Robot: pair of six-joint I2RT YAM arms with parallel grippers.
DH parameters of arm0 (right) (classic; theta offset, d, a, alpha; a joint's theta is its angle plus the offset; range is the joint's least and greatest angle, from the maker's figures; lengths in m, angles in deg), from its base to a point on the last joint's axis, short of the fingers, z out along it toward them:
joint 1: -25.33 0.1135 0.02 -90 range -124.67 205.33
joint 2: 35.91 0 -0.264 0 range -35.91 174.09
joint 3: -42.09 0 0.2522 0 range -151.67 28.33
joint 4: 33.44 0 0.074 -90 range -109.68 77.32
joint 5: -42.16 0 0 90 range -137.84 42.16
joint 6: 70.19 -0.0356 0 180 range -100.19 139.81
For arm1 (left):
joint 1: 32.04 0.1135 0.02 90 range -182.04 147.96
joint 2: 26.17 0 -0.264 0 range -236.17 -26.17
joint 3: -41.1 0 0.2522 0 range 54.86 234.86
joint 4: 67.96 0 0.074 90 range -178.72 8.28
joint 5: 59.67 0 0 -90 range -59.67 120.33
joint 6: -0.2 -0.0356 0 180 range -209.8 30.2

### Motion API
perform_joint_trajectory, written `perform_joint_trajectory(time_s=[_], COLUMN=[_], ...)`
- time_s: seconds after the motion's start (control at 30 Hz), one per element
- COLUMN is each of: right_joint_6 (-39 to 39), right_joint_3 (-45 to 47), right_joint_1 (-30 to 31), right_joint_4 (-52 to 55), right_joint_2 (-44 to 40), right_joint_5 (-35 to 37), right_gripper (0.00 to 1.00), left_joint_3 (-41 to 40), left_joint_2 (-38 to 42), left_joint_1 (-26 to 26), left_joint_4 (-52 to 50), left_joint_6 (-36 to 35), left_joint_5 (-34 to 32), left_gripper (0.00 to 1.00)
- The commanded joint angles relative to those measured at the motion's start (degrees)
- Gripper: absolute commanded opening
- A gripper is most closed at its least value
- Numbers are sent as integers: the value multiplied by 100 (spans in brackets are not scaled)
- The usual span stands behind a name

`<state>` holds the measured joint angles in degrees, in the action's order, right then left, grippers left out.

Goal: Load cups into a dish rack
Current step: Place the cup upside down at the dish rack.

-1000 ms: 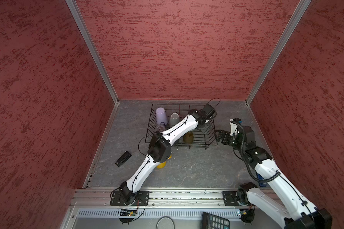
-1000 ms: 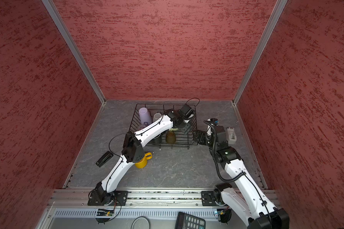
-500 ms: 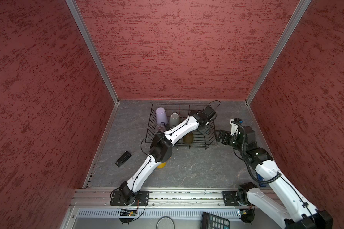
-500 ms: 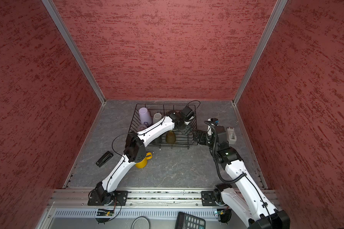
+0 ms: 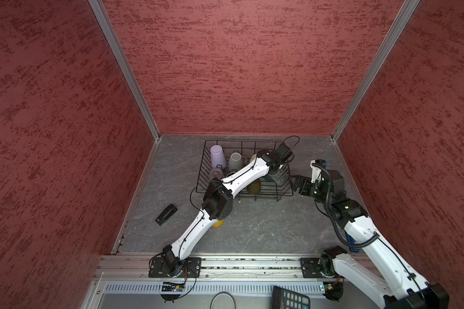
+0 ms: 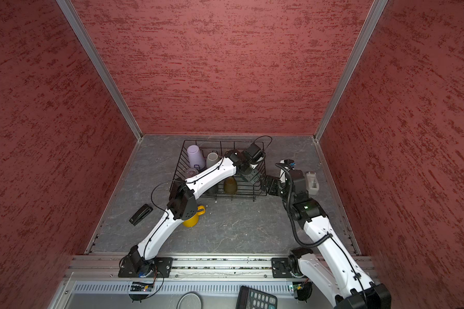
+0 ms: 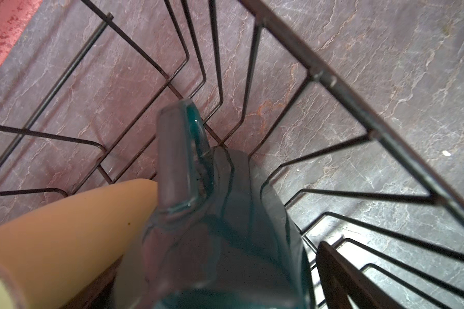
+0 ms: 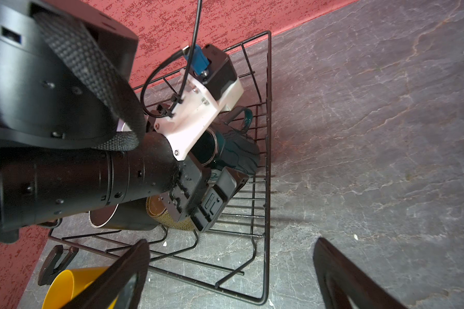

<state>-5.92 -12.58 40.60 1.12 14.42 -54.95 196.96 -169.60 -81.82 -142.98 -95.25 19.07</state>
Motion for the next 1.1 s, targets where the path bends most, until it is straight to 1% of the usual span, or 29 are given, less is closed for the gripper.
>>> perform_joint_trajectory(time_s=[0.0,0.17,0.5,0.63,0.8,0.87,0.93,1.0,1.07], right_joint_6=[-18,50,189,359,629,640,634,631,577], right_joint_3=[-187,-271,-412,-576,-957,-1092,-1239,-1400,-1602], right_joint_1=[-33,-34,-46,-45,22,252,633,1010,1461], right_joint_4=[-126,-89,-50,68,349,407,472,592,770], right_joint_2=[-92,-87,-16,148,750,990,1146,1260,1401], right_joint_5=[-9,35,44,-1,-525,-573,-397,-173,43], right_gripper=[96,96,92,88,79,75,73,72,69], left_joint_3=[134,7,-1253,-1904,-2970,-3479,-3938,-4421,-4952], left_joint_2=[363,671,1837,2362,3333,3821,4247,4741,5254], left_joint_1=[-45,-49,18,175,345,421,524,723,1047], left_joint_4=[122,283,1398,1916,2746,3140,3423,3634,3825], left_joint_6=[-37,36,274,481,532,477,451,495,675], left_joint_5=[112,294,607,731,635,572,437,411,481], left_gripper=[100,100,100,100,100,100,100,100,100])
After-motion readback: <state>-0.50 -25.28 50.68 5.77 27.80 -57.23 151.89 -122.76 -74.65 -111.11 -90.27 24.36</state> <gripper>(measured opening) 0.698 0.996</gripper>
